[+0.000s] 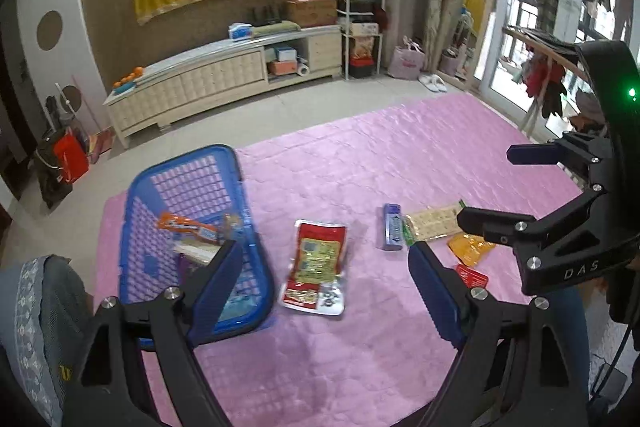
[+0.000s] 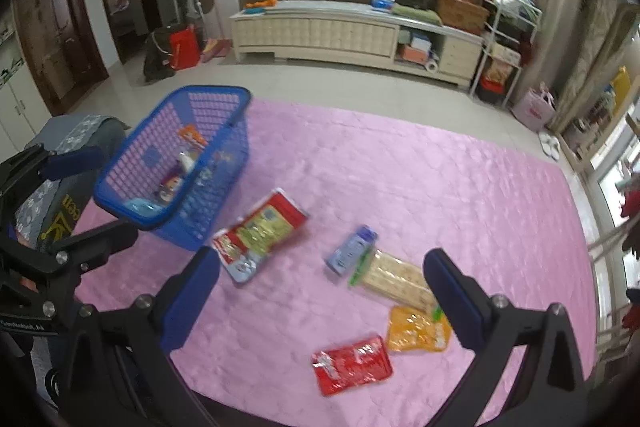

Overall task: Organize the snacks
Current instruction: 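Move both tools back over the remaining snacks on the mat, then grasp the green-strip cracker pack with the right tool and lift it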

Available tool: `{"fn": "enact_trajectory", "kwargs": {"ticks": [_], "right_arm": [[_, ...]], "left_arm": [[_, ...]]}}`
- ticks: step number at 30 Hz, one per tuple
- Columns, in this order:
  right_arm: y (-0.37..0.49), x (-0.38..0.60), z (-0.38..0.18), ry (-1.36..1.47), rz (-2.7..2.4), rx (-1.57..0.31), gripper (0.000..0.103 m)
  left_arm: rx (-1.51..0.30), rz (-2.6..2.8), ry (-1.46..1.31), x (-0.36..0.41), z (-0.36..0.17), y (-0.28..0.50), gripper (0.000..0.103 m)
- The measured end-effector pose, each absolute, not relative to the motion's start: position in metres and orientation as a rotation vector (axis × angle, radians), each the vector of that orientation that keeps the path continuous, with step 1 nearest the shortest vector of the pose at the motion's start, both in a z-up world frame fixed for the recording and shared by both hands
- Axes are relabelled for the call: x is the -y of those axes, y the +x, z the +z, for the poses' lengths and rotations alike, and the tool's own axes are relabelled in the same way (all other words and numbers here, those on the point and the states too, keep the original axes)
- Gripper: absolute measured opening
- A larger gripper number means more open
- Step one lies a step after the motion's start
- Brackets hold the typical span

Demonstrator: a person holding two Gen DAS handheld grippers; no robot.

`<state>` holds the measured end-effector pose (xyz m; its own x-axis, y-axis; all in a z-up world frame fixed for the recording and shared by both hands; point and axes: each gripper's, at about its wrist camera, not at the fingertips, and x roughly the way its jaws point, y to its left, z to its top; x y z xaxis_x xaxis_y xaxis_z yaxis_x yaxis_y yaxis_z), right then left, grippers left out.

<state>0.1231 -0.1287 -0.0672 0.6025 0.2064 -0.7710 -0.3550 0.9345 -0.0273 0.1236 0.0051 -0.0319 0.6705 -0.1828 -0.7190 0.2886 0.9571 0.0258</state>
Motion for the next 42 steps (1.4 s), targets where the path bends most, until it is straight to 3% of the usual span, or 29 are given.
{"fn": "enact_trajectory", "kwargs": {"ticks": [18,42], "right_arm": [[0.146,0.199,-0.136,-0.222,0.319,-0.98,0.103],[0.22,0.209,-0.233,-0.468,0.566,-1.05,0.103]], "left_arm": [[-0.94,-0.341,0.19,0.075,-0.101,0.159,0.083],[-1.111,-0.378,0.164,0.114,-0.185,0.207,0.083]]}}
